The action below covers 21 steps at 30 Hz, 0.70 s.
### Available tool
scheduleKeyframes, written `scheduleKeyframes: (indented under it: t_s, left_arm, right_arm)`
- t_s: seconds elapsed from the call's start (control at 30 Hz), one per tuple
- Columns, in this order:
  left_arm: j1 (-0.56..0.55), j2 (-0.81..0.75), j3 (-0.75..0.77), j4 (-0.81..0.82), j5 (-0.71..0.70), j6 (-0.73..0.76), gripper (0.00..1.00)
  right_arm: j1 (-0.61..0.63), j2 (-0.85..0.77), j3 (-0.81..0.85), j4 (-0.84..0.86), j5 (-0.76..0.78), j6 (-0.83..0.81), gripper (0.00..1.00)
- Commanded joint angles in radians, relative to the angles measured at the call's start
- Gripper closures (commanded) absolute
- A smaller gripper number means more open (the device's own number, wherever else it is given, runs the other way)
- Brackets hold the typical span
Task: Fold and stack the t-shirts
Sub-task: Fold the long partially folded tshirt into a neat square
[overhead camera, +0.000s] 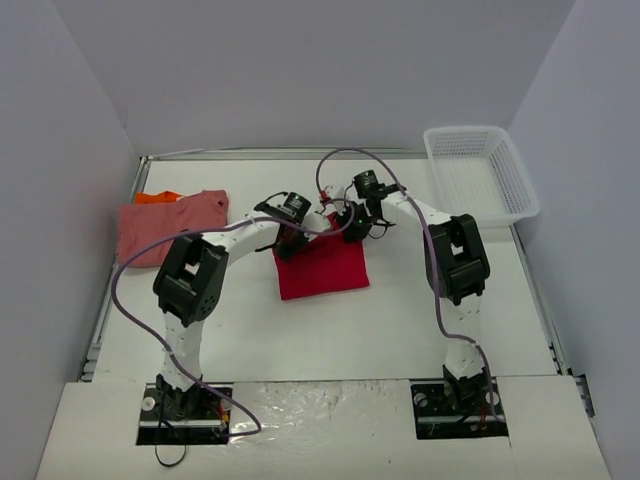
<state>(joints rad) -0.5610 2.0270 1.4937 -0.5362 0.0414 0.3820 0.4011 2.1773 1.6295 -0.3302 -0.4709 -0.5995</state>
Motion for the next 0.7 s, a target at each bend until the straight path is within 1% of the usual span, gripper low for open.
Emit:
scheduleKeyframes:
  t_s: [0.0,0.07,0.17,0.23,0.4,0.67]
  left_arm:
    - [-0.023,-0.048,-0.064,-0.140,0.081,0.006,0.98]
    - [-0.030,-0.074,-0.081,-0.142,0.087,0.006,0.98]
    - [-0.030,-0.123,-0.081,-0.156,0.101,0.006,0.98]
    - [-0.028,-0.154,-0.058,-0.171,0.114,0.006,0.98]
    - [-0.028,-0.194,0.003,-0.232,0.109,0.021,0.98]
    - [-0.019,-0.263,0.016,-0.268,0.095,0.023,0.98]
  right_arm:
    - [0.038,-0.040,-0.129,-0.191,0.002,0.004,1.00]
    - [0.048,-0.073,-0.169,-0.193,-0.003,0.007,1.00]
    - [0.061,-0.103,-0.178,-0.199,0.006,0.017,1.00]
    - [0.062,-0.117,-0.155,-0.213,0.008,0.021,1.00]
    - [0.064,-0.163,-0.063,-0.309,-0.014,0.023,1.00]
    - [0.065,-0.238,-0.072,-0.366,-0.025,0.023,1.00]
